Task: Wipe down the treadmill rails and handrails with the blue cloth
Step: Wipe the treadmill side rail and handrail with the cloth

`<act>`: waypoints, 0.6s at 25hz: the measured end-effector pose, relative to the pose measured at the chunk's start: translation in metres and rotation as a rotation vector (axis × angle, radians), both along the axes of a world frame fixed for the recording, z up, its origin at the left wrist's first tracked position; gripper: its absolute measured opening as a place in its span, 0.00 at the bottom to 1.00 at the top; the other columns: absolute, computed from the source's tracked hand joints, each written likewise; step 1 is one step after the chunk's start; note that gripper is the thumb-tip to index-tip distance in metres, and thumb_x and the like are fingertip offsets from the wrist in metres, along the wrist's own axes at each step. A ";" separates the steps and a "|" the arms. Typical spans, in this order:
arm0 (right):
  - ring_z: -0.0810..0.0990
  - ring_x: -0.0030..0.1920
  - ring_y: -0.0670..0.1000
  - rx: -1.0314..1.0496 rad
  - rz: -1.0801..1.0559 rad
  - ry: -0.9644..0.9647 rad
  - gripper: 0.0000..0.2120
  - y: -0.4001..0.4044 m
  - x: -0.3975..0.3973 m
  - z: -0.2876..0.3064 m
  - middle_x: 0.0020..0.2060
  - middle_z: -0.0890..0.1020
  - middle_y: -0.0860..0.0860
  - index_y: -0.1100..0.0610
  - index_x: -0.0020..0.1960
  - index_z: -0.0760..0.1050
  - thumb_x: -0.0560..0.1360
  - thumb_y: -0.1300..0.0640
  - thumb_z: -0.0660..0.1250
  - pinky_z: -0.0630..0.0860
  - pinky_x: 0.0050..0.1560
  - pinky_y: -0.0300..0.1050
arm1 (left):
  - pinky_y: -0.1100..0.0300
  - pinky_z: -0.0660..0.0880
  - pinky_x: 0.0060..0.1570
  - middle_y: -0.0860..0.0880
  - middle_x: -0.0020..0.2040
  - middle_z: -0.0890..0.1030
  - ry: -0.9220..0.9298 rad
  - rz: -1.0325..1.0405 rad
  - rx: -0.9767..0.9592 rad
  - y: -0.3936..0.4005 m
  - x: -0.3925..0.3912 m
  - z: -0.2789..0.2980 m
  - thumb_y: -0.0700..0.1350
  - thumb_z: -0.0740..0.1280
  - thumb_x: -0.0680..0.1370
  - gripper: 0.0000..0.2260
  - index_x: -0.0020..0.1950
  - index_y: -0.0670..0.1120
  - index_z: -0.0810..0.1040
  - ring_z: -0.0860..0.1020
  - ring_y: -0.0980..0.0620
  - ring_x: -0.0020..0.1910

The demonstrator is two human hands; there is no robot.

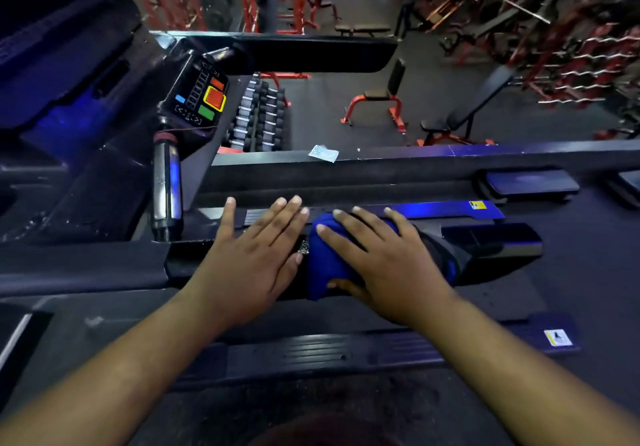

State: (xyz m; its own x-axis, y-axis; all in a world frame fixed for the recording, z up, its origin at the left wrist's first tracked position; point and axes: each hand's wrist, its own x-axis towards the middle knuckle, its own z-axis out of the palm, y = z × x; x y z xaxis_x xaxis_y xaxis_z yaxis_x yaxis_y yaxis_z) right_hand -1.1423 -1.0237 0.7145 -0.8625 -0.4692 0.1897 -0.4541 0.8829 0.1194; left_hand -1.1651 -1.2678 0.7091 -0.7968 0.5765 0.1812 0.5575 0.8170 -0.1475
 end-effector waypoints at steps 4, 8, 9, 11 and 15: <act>0.78 0.64 0.50 -0.193 -0.247 0.007 0.28 0.025 -0.008 0.008 0.62 0.80 0.44 0.43 0.68 0.73 0.78 0.33 0.47 0.66 0.68 0.59 | 0.28 0.52 0.71 0.49 0.81 0.56 0.024 -0.075 -0.058 -0.031 -0.007 0.009 0.60 0.46 0.84 0.29 0.81 0.46 0.56 0.56 0.52 0.79; 0.74 0.66 0.47 -0.319 -0.552 0.141 0.24 -0.049 0.006 -0.005 0.60 0.80 0.41 0.42 0.64 0.75 0.78 0.36 0.50 0.61 0.69 0.60 | 0.27 0.56 0.69 0.49 0.81 0.58 -0.002 -0.174 -0.102 -0.074 -0.020 0.017 0.63 0.42 0.83 0.32 0.80 0.45 0.58 0.59 0.52 0.79; 0.72 0.69 0.47 -0.356 -0.580 0.179 0.23 -0.078 0.010 -0.014 0.62 0.78 0.40 0.42 0.66 0.74 0.78 0.37 0.51 0.59 0.70 0.62 | 0.27 0.57 0.69 0.49 0.80 0.59 0.002 -0.209 -0.108 -0.088 -0.024 0.018 0.64 0.41 0.83 0.33 0.80 0.45 0.58 0.60 0.51 0.78; 0.68 0.72 0.49 -0.392 -0.527 0.228 0.23 -0.114 0.021 -0.028 0.67 0.75 0.42 0.42 0.70 0.71 0.78 0.38 0.54 0.55 0.72 0.64 | 0.26 0.59 0.67 0.48 0.80 0.61 0.014 -0.290 -0.111 -0.117 -0.031 0.021 0.65 0.43 0.82 0.34 0.80 0.44 0.60 0.62 0.50 0.77; 0.68 0.73 0.54 -0.404 -0.617 0.283 0.24 -0.096 0.023 -0.032 0.69 0.74 0.48 0.44 0.69 0.72 0.76 0.42 0.55 0.53 0.72 0.70 | 0.26 0.60 0.67 0.47 0.79 0.62 -0.041 -0.364 -0.157 -0.160 -0.040 0.024 0.70 0.42 0.79 0.41 0.79 0.43 0.61 0.63 0.50 0.77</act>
